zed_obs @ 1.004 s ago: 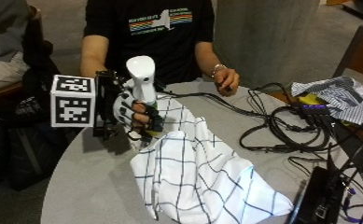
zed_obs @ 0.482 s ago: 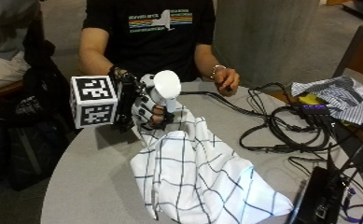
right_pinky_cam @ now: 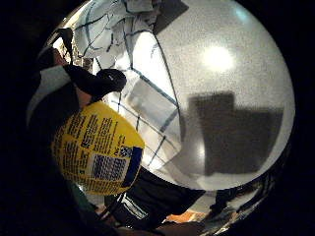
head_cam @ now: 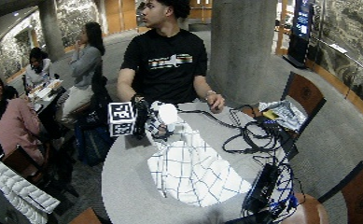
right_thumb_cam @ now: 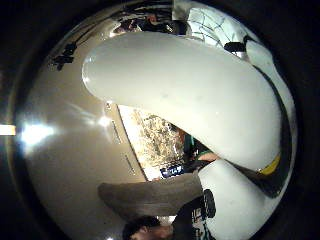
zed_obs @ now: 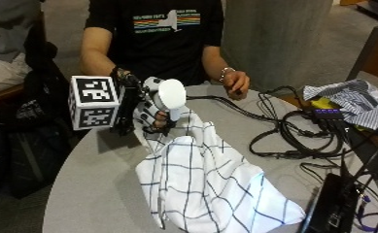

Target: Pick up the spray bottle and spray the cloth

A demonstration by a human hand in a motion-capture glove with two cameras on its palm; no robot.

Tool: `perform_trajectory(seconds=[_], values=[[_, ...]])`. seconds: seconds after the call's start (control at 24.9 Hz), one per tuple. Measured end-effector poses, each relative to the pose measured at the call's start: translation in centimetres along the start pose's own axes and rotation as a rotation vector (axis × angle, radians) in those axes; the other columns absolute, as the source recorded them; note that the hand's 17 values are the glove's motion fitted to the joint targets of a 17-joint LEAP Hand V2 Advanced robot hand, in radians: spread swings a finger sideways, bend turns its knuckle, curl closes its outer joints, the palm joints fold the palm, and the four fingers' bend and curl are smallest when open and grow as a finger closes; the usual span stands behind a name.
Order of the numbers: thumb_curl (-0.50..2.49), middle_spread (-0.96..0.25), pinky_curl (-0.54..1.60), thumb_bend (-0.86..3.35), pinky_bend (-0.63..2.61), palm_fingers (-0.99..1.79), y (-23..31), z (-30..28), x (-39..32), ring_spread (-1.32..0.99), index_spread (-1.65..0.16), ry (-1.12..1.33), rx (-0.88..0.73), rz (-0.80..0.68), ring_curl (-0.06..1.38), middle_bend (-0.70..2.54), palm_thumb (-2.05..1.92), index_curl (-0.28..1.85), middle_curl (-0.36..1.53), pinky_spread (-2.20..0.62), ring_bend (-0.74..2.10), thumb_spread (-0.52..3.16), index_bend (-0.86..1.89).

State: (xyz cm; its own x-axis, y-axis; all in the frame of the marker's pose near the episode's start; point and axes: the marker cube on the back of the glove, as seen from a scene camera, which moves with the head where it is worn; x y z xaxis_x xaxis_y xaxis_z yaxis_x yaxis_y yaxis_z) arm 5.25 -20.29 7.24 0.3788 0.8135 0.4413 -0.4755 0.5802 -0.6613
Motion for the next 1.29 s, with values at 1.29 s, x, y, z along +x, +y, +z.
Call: perform_trajectory(seconds=[1.29], values=[[0.47, -0.03, 0.36, -0.02, 0.25, 1.16, 3.6, 3.8, -1.9, -0.01, -0.13, -0.058, -0.138, -0.294, 0.41, 0.34, 0.7, 0.49, 0.5, 0.13, 0.41, 0.98, 0.18]])
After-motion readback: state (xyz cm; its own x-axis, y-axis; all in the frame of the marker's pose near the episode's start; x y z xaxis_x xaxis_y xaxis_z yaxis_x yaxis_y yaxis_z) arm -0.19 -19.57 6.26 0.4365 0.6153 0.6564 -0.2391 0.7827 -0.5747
